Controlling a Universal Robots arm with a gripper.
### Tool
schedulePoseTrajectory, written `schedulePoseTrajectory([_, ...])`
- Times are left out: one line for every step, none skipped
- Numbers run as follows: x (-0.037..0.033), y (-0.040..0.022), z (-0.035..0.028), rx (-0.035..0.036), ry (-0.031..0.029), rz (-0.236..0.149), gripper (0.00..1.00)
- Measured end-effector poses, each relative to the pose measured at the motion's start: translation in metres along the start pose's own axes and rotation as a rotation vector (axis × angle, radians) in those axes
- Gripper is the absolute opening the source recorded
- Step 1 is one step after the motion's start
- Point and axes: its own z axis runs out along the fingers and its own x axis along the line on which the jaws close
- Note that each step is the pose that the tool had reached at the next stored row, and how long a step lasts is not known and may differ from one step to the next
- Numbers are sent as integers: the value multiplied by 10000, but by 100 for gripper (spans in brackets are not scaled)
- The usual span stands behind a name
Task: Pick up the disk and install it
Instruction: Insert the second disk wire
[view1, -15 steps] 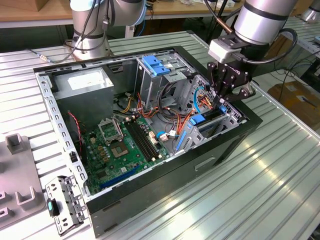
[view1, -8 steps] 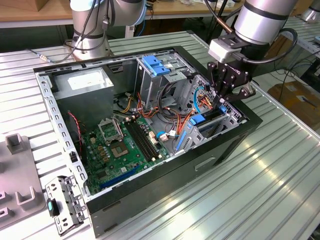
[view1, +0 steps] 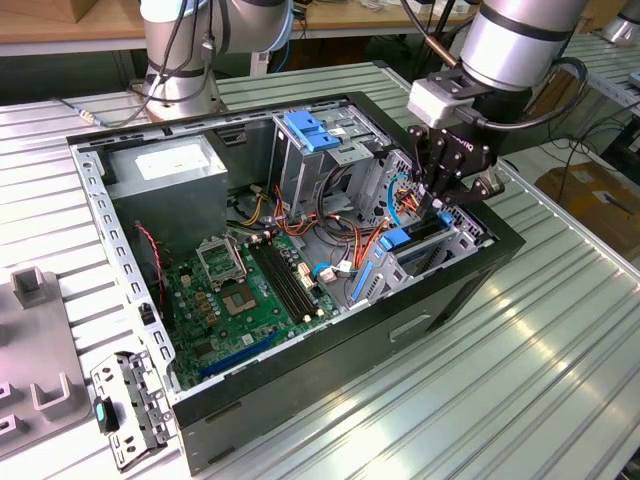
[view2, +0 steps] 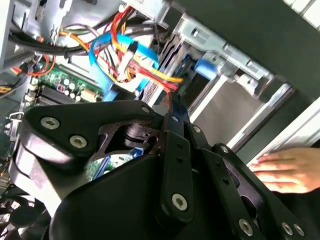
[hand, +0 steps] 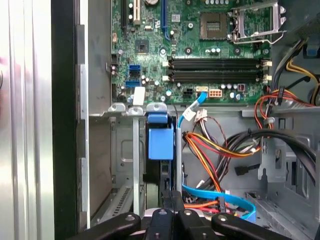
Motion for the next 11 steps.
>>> schedulePoseTrajectory([0,33,1,0,-3,2,11])
schedulePoseTrajectory([2,51,1,-1,-3,3,11])
schedulePoseTrajectory([1,50,0,0,-3,2,11])
schedulePoseTrajectory([1,50,0,0,-3,1,11])
schedulePoseTrajectory([1,50,0,0,-2,1,11])
schedulePoseTrajectory([1,50,-4,0,-1,1,11])
schedulePoseTrajectory([2,50,-27,0,-3,1,11])
schedulePoseTrajectory([6,49,-97,0,-7,1,11])
schedulePoseTrajectory([9,49,-160,0,-9,1,11])
schedulePoseTrajectory([13,48,-244,0,-8,1,11])
schedulePoseTrajectory([17,47,-325,0,-7,1,11])
